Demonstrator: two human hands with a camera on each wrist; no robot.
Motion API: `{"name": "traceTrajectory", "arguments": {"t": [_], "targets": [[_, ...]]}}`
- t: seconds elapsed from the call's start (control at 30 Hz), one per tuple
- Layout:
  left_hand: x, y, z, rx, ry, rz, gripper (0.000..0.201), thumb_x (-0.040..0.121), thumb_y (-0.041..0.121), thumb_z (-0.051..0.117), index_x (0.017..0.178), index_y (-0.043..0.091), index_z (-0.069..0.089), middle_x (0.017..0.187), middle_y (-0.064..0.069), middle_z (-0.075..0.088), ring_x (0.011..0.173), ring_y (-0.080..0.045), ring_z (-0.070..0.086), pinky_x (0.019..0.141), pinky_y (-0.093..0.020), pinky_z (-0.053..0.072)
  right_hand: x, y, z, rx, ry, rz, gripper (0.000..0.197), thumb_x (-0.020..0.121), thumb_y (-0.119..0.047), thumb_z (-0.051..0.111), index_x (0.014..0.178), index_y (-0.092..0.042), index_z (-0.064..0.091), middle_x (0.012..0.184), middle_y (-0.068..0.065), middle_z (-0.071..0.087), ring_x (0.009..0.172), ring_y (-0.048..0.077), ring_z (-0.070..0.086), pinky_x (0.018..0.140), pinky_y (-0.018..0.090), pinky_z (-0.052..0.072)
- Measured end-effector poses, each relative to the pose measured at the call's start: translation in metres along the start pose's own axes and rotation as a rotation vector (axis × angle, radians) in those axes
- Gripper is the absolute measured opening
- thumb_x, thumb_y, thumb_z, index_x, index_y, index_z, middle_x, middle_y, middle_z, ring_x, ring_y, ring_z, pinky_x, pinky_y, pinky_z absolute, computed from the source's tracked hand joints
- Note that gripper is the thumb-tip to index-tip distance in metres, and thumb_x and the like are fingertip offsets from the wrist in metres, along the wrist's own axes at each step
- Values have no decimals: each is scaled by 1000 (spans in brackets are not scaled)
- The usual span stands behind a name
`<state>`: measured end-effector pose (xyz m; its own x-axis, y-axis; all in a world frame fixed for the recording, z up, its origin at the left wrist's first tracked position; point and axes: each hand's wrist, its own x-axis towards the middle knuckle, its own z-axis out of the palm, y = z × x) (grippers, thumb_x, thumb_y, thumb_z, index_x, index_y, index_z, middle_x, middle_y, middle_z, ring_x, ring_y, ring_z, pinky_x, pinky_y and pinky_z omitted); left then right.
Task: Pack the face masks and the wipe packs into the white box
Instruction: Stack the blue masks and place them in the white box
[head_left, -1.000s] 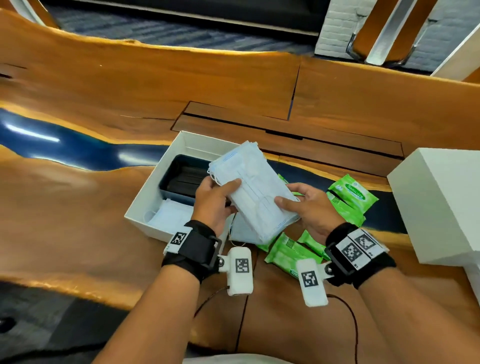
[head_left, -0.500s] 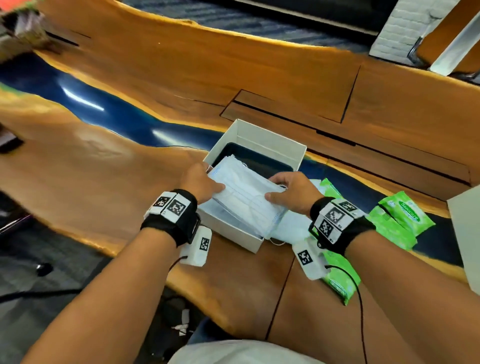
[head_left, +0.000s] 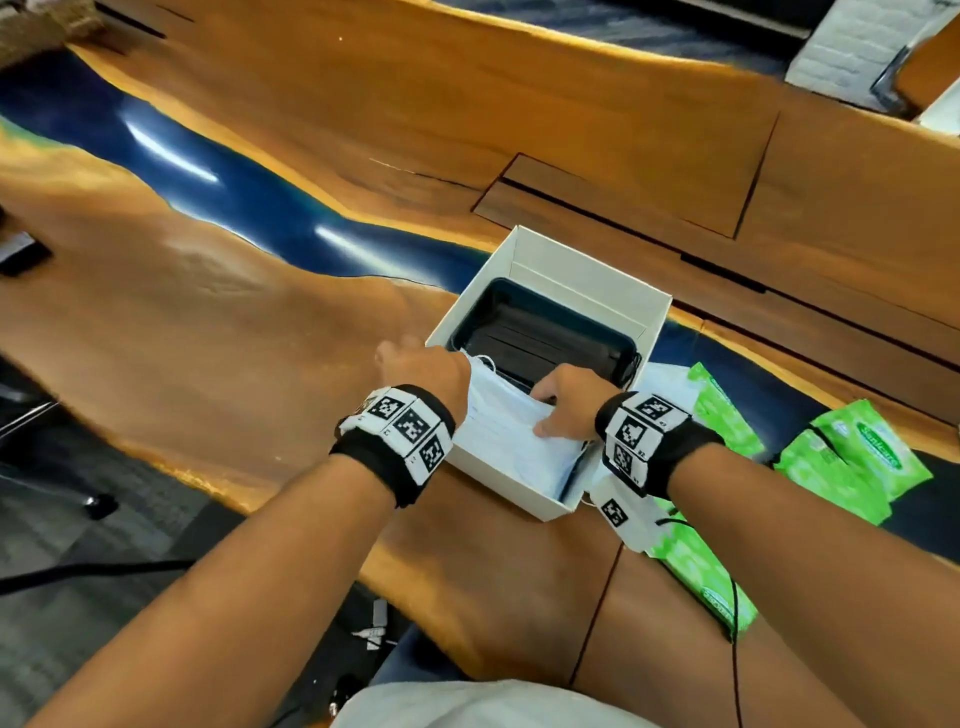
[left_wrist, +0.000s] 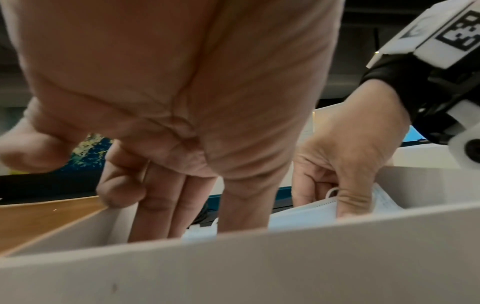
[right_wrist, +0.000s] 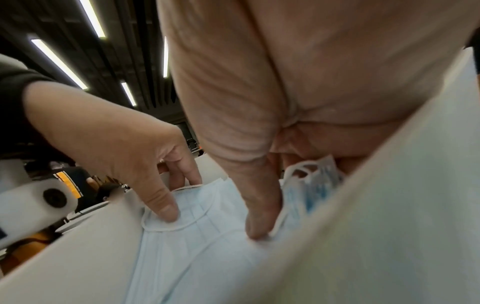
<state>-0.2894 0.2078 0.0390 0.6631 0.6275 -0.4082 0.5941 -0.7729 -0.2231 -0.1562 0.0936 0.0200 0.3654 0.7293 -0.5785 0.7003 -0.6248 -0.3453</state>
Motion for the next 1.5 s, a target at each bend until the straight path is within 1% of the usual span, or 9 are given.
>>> {"name": "traceTrajectory", "arguments": {"t": [0.13,0.23,0.33,0.47,0.6,0.93,1.07,1.3,1.5], "targets": [[3,3,-4,76,-10,24,34,88,15,50,121,20,57,111,-2,66,111,-31,53,92,-44,37,7,-8,2,-74,-26,21,53,83,-24,75,131,-7,57,135,7,58,121,26,56,98,32,48],[2,5,-10,114,2,84,34,91,12,48,123,18,55,114,-3,65,113,-31,54,89,-42,39,8,-15,6,-235,-2,25,34,81,-29,75,106,-8,64,108,9,68,89,27,63,75,34,54],[8,8,-10,31,-20,227,27,93,11,53,120,12,56,117,-9,64,112,-31,59,87,-41,48,3,-23,0,-387,46,20,35,79,-37,76,78,-14,48,75,2,55,68,22,52,61,30,44],[20,14,-6,-8,-203,383,33,86,15,70,115,6,56,115,-13,62,104,-32,63,79,-39,49,-7,-32,-19,-469,135,-2,43,76,-45,76,76,-17,44,62,-3,42,61,21,49,56,29,41],[23,20,0,31,-198,413,40,85,18,73,120,7,58,123,-11,62,113,-30,60,78,-32,43,-12,-37,-6,-316,-151,-92,33,78,-41,76,71,-12,63,54,-4,56,44,11,51,48,23,46],[22,23,-3,-21,-246,404,37,88,24,68,121,10,58,126,-9,61,114,-26,60,89,-33,48,-9,-21,12,-109,-263,-141,24,83,-35,72,92,-14,73,83,4,76,62,16,69,58,21,52],[15,26,-21,-199,-161,394,19,88,33,64,100,18,64,109,-6,67,102,-27,64,79,-34,51,-22,-10,-7,85,-127,-168,23,83,-40,71,92,-19,71,76,-9,69,67,13,71,69,28,57],[-8,72,-64,-510,33,487,15,85,11,56,77,23,57,93,-8,68,90,-31,63,75,-37,52,-67,39,-40,451,116,-163,19,82,-21,75,81,-4,67,79,9,73,73,21,73,66,34,58],[-19,136,-69,-731,116,481,15,90,11,55,91,15,69,92,-5,67,88,-27,62,79,-38,53,-102,107,-44,736,259,13,21,85,-22,72,90,-2,67,86,12,74,70,21,72,64,34,55]]}}
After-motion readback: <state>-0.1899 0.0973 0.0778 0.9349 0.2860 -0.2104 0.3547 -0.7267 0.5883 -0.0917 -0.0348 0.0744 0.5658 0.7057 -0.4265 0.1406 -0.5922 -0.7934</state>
